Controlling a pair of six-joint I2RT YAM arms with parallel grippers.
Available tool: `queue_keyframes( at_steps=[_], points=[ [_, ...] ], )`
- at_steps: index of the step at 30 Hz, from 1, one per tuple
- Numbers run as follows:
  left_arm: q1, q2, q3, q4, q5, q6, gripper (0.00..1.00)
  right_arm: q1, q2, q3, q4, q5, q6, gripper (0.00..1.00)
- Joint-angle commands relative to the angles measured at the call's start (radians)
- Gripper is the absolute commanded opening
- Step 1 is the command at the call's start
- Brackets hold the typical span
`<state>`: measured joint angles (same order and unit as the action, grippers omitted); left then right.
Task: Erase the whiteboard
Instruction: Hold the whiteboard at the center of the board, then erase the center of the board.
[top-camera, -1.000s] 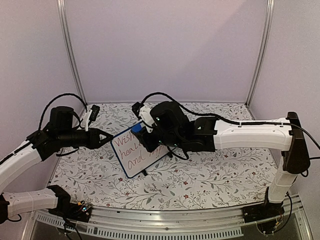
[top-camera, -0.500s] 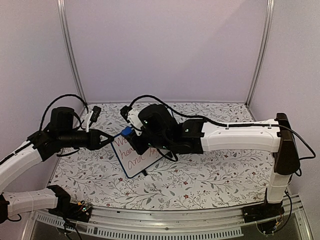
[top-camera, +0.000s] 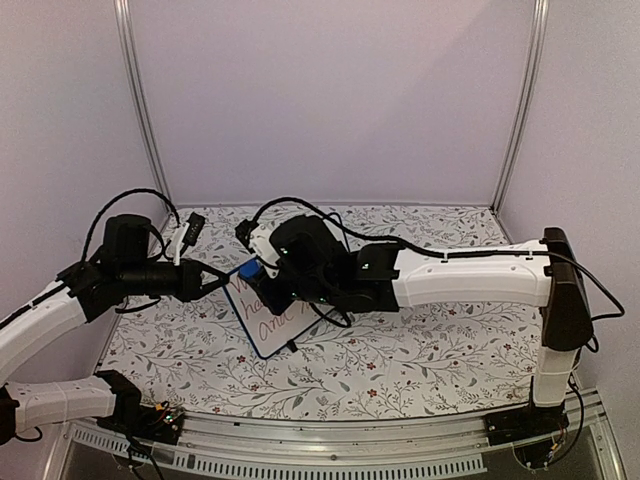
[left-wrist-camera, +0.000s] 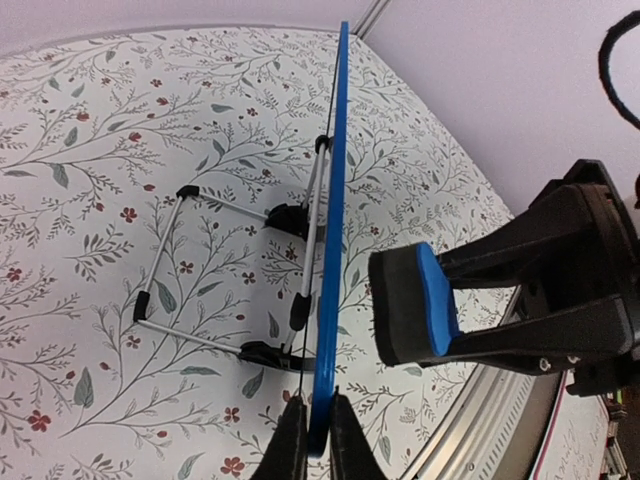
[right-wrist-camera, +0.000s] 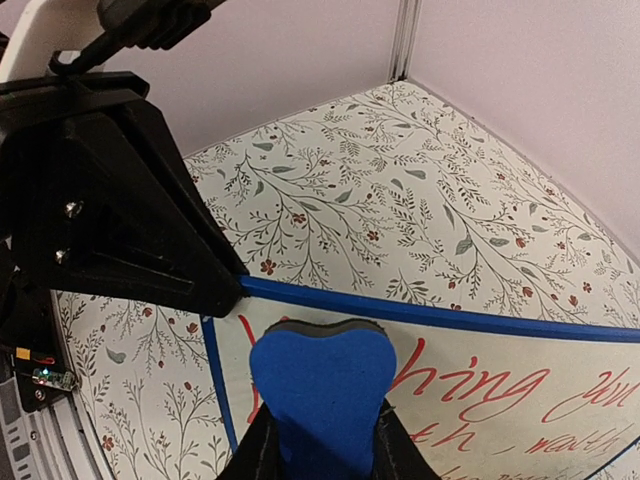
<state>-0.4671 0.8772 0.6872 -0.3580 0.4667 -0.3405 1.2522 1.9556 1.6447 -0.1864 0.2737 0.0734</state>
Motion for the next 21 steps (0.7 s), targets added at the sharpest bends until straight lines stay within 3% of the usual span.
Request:
queue_keyframes(
  at_steps=[1, 21],
  points=[
    [-0.013, -0.004, -0.012, 0.018, 0.006, -0.005, 0.04, 0.017, 0.031, 0.023, 0.006, -0.005, -0.011, 0.20],
    [-0.013, -0.007, -0.017, 0.021, 0.013, -0.006, 0.00, 0.030, 0.078, 0.047, 0.049, 0.052, -0.033, 0.21]
  ],
)
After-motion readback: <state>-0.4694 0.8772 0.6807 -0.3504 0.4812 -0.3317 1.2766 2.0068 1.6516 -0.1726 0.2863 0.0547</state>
